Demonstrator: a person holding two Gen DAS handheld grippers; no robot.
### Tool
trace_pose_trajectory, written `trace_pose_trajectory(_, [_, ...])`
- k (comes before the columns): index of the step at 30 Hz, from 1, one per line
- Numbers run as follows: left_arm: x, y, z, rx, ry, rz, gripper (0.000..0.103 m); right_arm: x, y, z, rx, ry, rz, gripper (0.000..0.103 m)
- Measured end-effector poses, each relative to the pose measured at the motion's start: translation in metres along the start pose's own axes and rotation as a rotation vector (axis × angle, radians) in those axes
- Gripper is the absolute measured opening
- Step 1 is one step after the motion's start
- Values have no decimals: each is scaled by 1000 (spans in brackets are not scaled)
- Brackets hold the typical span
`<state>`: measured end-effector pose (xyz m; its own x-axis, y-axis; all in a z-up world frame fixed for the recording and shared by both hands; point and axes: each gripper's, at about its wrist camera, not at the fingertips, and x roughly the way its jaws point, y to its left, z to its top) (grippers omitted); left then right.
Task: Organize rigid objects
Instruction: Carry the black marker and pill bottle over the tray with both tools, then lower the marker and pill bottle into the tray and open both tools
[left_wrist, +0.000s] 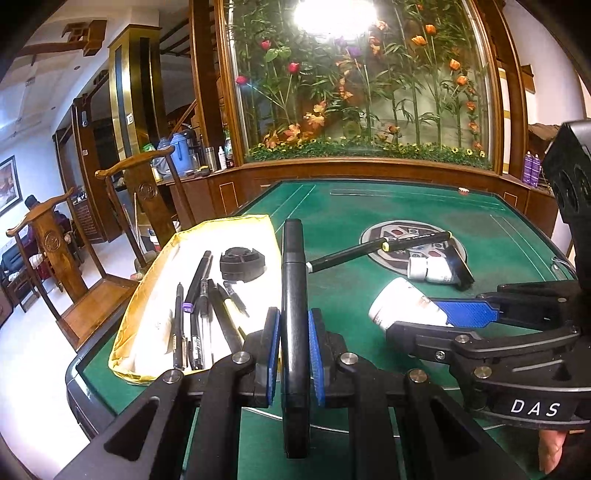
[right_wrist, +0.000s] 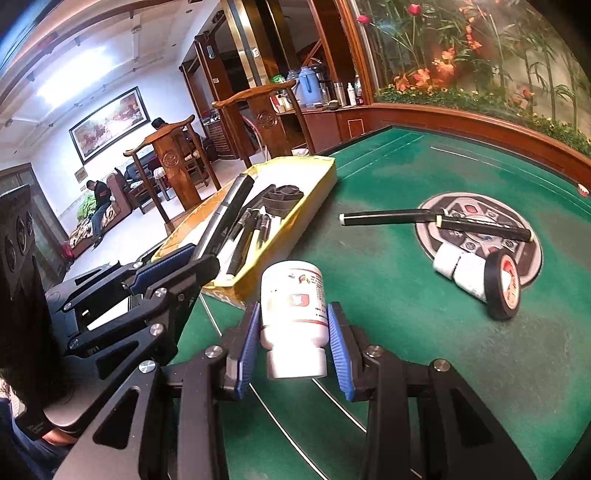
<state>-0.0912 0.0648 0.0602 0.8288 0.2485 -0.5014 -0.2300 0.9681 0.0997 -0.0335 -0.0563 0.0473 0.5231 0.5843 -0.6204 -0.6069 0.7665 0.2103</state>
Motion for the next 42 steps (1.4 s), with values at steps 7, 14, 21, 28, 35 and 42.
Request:
trace_pose_trajectory(7, [0, 13, 1, -21, -4, 16, 15, 8, 12, 13, -26, 1, 11, 35])
trace_pose_trajectory(14, [2, 28, 3, -50, -7, 36, 15, 15, 25, 24, -59, 4, 12, 35])
trace_pose_trajectory(21, [4, 43, 5, -78, -8, 58, 15, 22, 39, 37, -90, 8, 15, 35])
trace_pose_trajectory(28, [10, 58, 5, -106, -4, 86, 15, 32, 54, 52, -128, 10, 20, 35])
trace_pose_trajectory(35, [18, 69, 2, -120, 7, 113, 15, 49, 66, 66, -147, 23, 34, 35])
trace_pose_trajectory(42, [36, 82, 2, -133, 37, 137, 15, 71, 69, 77, -138, 37, 27, 35])
